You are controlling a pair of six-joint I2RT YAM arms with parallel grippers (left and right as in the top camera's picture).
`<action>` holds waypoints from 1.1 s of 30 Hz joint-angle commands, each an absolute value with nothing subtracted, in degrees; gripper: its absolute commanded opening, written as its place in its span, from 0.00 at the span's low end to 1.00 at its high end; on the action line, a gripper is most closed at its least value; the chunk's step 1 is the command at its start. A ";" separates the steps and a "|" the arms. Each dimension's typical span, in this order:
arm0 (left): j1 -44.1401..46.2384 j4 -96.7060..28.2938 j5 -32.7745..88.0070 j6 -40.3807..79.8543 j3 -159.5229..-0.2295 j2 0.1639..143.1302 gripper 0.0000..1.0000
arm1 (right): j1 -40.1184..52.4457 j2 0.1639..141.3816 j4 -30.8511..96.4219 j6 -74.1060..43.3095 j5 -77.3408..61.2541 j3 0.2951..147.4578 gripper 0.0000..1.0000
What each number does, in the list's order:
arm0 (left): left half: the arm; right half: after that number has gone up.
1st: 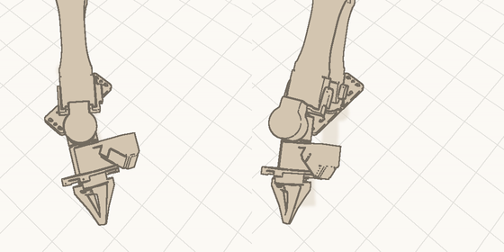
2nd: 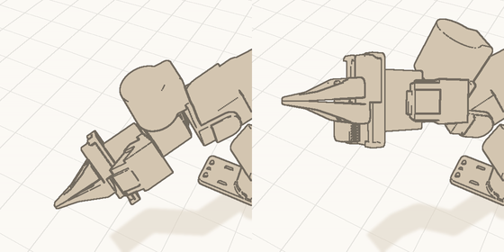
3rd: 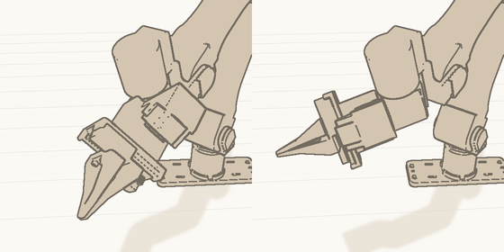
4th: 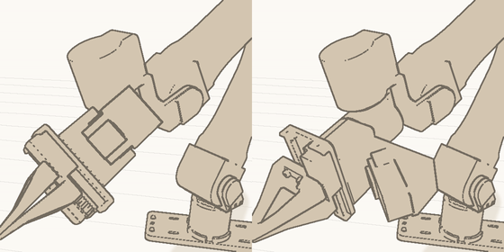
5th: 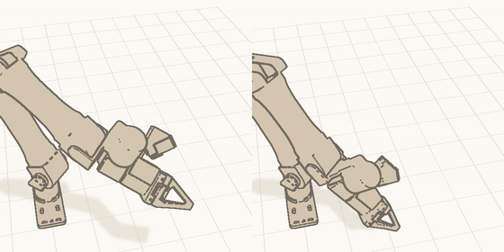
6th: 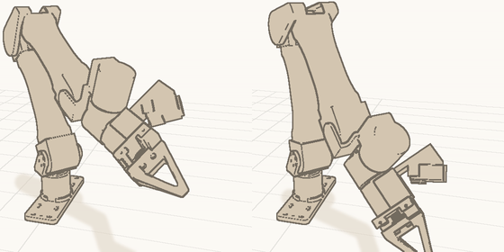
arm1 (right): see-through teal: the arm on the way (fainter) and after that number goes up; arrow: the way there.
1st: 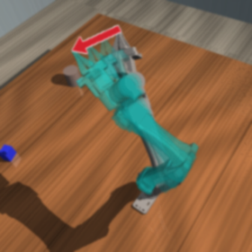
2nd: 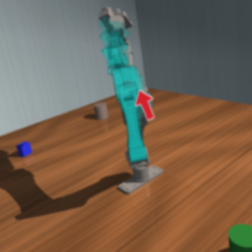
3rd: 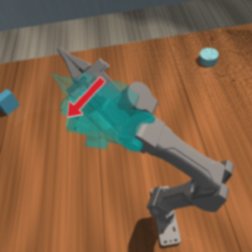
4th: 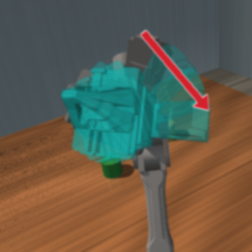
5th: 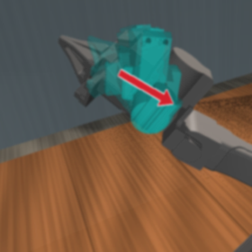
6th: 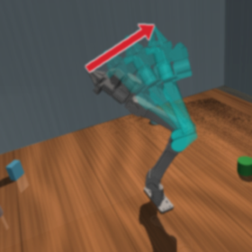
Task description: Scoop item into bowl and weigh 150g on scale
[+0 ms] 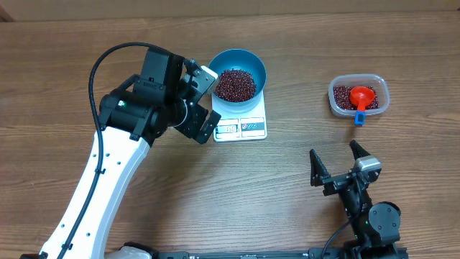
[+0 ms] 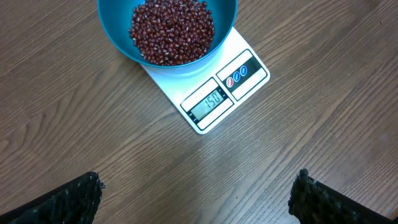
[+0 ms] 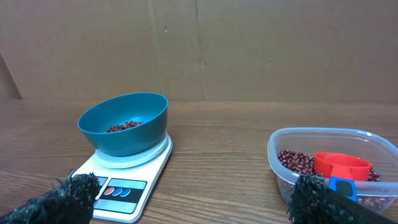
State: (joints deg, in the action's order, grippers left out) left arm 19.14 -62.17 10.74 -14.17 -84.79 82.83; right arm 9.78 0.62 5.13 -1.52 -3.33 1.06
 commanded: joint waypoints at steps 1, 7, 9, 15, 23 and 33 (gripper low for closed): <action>19.53 -62.17 11.44 -15.66 -85.65 82.39 1.00 | 9.72 0.12 4.71 -2.13 -2.00 0.45 1.00; 19.53 -62.17 11.42 -15.66 -85.65 82.39 1.00 | 9.72 0.16 4.71 -2.13 -1.98 0.45 1.00; 19.53 -62.17 11.42 -15.66 -85.65 82.39 1.00 | 9.72 0.16 4.71 -2.13 -2.00 0.45 1.00; 19.53 -62.17 11.42 -15.66 -85.65 82.39 1.00 | 9.72 0.16 4.71 -2.13 -2.00 0.45 1.00; 19.53 -62.17 11.42 -15.66 -85.65 82.39 1.00 | 9.72 0.16 4.71 -2.13 -2.00 0.45 1.00; 19.46 -63.22 11.51 -15.33 -85.65 78.17 1.00 | 9.72 0.16 4.71 -2.13 -2.00 0.45 1.00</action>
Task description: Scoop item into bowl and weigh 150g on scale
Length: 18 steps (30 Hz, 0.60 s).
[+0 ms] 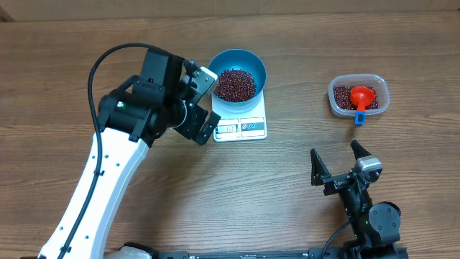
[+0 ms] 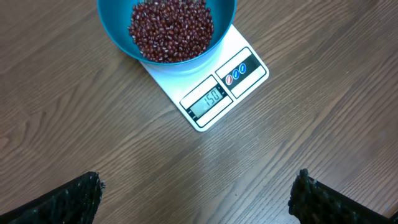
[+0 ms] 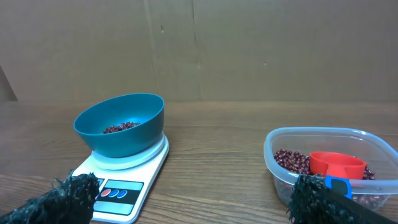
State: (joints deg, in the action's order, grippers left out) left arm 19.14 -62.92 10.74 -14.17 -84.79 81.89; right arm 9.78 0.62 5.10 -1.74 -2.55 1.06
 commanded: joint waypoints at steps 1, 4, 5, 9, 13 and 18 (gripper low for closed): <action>19.46 -63.42 11.68 -14.22 -85.65 76.75 1.00 | 9.72 0.16 4.71 -2.13 -2.00 0.45 1.00; 19.46 -64.07 11.57 -9.58 -85.52 71.88 1.00 | 9.72 0.16 4.71 -2.13 -2.00 0.45 1.00; 19.22 -64.42 11.16 -8.14 -85.21 69.65 1.00 | 9.72 0.16 4.71 -2.13 -2.00 0.45 1.00; 16.97 -62.85 9.91 -2.90 -80.16 59.22 1.00 | 9.72 0.16 4.71 -2.13 -2.00 0.45 1.00; 13.13 -57.06 9.89 0.99 -68.51 46.22 1.00 | 9.72 0.16 4.71 -2.13 -2.00 0.45 1.00; 7.40 -50.41 9.41 9.34 -51.99 30.94 1.00 | 9.72 0.16 4.71 -2.13 -2.00 0.45 1.00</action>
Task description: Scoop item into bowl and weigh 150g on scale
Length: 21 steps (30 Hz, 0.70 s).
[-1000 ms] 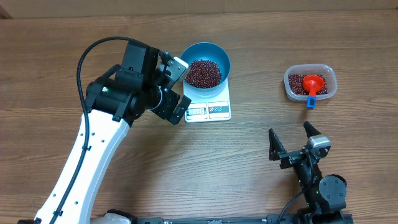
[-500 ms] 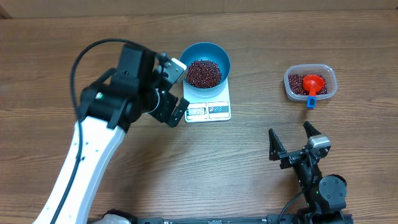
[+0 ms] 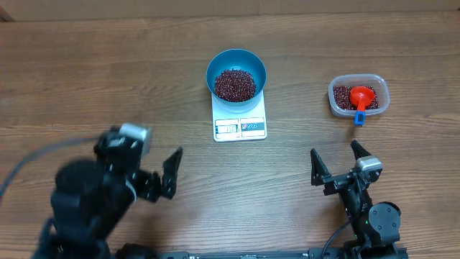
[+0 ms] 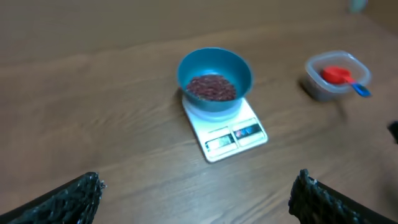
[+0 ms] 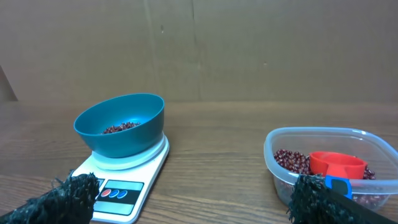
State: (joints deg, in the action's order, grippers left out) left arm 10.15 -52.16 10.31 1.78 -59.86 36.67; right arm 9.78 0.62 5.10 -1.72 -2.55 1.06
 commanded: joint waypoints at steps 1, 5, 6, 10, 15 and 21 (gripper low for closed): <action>6.52 -49.34 9.28 10.94 -49.17 28.71 1.00 | 9.72 0.16 4.71 -2.13 -2.00 0.45 1.00; 5.45 -41.65 8.03 16.62 -35.48 20.29 1.00 | 9.72 0.16 4.71 -2.13 -2.00 0.45 1.00; 5.21 -39.44 7.51 18.24 -31.99 18.04 1.00 | 9.72 0.16 4.71 -2.13 -2.00 0.45 1.00; 4.38 -32.25 6.11 24.75 -20.23 9.32 1.00 | 9.72 0.16 4.71 -2.13 -2.00 0.45 1.00; 3.86 -24.82 6.22 28.88 -9.93 -0.01 1.00 | 9.72 0.16 4.71 -2.13 -2.00 0.45 1.00; 3.77 -5.91 6.42 30.48 -1.58 0.16 1.00 | 9.72 0.16 4.71 -2.13 -2.00 0.45 1.00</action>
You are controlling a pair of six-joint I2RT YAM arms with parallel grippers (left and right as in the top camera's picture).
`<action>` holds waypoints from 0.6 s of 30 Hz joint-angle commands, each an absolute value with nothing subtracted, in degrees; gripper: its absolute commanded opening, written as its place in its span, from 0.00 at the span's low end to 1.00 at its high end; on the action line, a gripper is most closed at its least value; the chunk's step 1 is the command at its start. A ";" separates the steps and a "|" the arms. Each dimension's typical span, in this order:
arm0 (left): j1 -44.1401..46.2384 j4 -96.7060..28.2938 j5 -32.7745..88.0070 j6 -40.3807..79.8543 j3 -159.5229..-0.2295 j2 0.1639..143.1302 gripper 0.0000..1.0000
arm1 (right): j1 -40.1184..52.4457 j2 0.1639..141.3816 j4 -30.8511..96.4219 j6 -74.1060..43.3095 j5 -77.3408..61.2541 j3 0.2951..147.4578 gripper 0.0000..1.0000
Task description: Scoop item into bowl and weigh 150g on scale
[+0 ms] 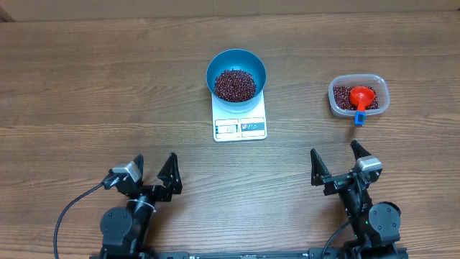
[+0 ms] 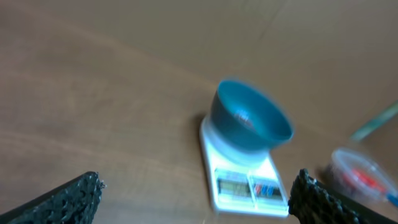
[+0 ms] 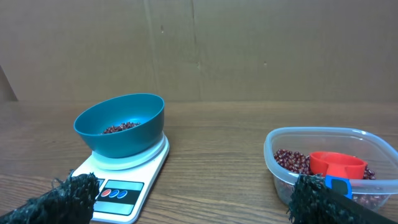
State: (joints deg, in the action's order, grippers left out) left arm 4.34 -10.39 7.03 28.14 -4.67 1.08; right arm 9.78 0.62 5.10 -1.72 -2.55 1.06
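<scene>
A blue bowl [image 1: 236, 75] full of red beans sits on the white scale [image 1: 240, 124] at the table's middle back. A clear tub [image 1: 359, 96] at the back right holds more beans and a red scoop [image 1: 361, 96] with a blue handle. My left gripper [image 1: 153, 173] rests open near the front left, far from the scale. My right gripper [image 1: 336, 161] stands open at the front right, nothing between its fingers. The right wrist view shows bowl [image 3: 120, 123], scale [image 3: 122, 177] and tub [image 3: 329, 163]; the left wrist view is blurred, with bowl [image 2: 250, 124] and scale [image 2: 244, 184].
Bare wooden table [image 1: 108, 86] lies on all sides. A cardboard wall [image 3: 249, 43] stands behind the table.
My left arm has moved back further to the front left and sits low by the table edge, its camera now facing the scale from a low angle. The right arm has not moved.
My left gripper hung open beside the scale, looking down on the bowl and a display reading 150, and stayed there. Then the arm was back at the front left, blurred. Now it rests low at the front edge. The right gripper stayed open throughout.
</scene>
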 commanded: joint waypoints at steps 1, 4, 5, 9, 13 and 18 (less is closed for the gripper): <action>3.75 -3.31 6.42 30.50 -0.27 0.16 1.00 | 9.72 0.16 4.71 -2.13 -2.00 0.45 1.00; 3.77 -4.08 5.96 30.37 -0.27 0.14 1.00 | 9.72 0.16 4.71 -2.13 -2.00 0.45 1.00; 3.77 -4.05 5.98 29.10 -0.30 0.14 1.00 | 9.72 0.16 4.71 -2.13 -2.00 0.45 1.00; 3.77 -4.03 6.46 24.18 -0.30 0.14 1.00 | 9.72 0.16 4.71 -2.13 -2.00 0.45 1.00; 3.77 -3.99 6.20 23.97 -0.30 0.14 1.00 | 9.72 0.16 4.71 -2.13 -2.00 0.45 1.00; 3.77 -4.01 5.96 23.97 -0.30 0.21 1.00 | 9.72 0.16 4.71 -2.13 -2.00 0.45 1.00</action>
